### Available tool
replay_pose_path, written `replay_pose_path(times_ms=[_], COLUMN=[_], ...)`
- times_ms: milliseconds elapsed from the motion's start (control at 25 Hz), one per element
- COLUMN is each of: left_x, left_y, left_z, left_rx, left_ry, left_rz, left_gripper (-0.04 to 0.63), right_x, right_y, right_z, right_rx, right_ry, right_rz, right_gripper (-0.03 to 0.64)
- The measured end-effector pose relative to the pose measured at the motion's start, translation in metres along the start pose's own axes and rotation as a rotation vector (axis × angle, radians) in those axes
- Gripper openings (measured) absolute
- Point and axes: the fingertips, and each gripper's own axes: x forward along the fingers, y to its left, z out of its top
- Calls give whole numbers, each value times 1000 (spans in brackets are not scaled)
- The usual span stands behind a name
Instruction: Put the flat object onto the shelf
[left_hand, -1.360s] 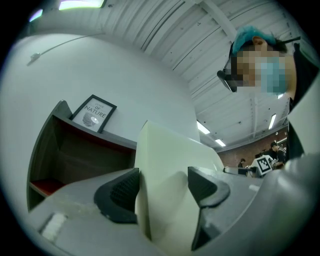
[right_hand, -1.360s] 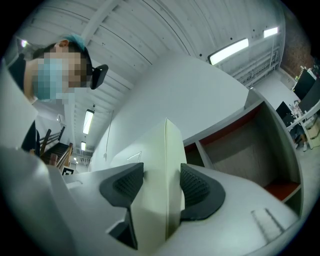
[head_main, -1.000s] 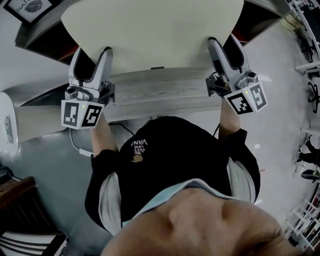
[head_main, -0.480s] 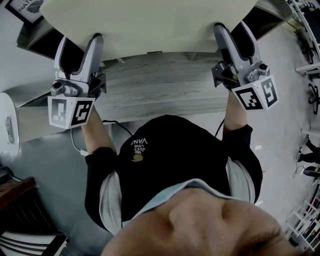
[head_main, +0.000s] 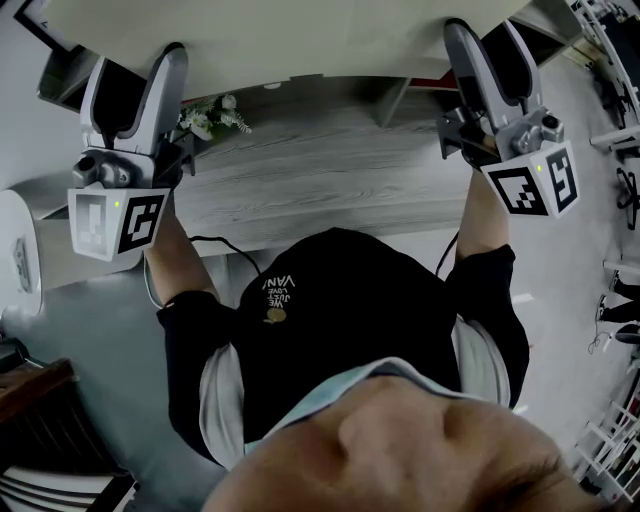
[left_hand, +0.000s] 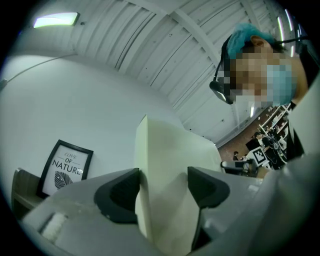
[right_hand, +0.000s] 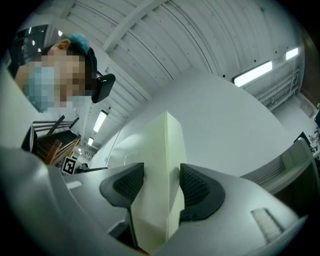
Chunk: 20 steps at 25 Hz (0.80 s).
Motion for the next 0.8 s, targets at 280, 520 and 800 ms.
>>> replay_pose_path(times_ms=[280, 520, 800], left_x=[38, 50, 69], left_y=[19, 28, 37], left_z=[72, 87, 98], left_rx=[61, 93, 70], left_ry=[-18, -36, -72], left_rz=[-20, -39, -54], left_gripper=[309, 308, 304], right_x=[44, 57, 81], right_y=[-5, -9, -11], right_z=[65, 74, 103], right_rx=[-19, -22, -92], right_ry=[-34, -52, -90], right_rz=[6, 9, 49], right_gripper=[215, 215, 215])
